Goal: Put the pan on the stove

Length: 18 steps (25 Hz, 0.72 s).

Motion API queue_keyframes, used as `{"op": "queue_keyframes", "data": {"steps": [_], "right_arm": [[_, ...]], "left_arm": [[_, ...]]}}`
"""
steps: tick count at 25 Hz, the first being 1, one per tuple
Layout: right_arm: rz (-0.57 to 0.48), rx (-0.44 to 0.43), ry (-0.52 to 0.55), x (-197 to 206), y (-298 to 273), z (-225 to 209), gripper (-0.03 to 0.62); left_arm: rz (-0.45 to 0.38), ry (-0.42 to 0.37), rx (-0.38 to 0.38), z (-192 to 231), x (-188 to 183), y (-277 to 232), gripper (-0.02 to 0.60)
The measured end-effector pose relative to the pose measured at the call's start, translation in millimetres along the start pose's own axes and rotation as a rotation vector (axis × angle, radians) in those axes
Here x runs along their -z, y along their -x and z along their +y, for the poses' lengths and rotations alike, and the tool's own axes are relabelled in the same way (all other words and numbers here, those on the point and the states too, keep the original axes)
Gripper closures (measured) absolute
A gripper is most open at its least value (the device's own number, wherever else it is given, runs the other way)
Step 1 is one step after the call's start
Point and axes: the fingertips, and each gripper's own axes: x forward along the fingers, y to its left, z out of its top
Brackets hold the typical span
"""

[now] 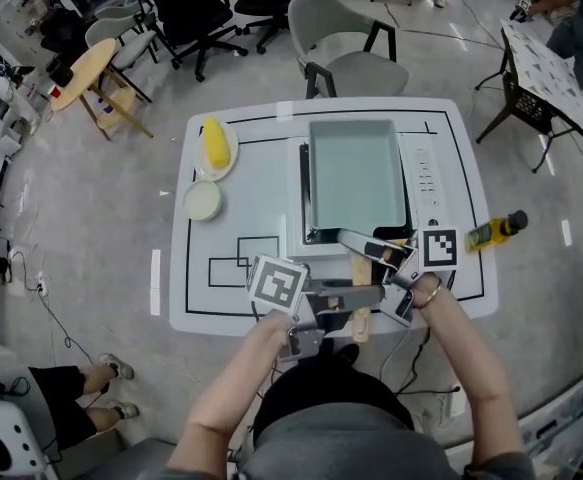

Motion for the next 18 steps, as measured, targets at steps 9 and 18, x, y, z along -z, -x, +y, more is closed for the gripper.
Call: {"op": "queue_keyframes", "data": {"steps": [9, 18], "right_arm": [[0.002, 0.027, -0.033, -6.8, -0.3, -7.6, 0.416], [0.012, 0.05, -0.08, -9.1, 0.1, -13.7, 0.416]], "left_arm": [[-0.011, 0.064, 0.029, -3.1, -7.9, -3.4, 0.476], [-0.028, 0.104, 0.061, -5.2, -13.5, -6.0, 0.476]]}}
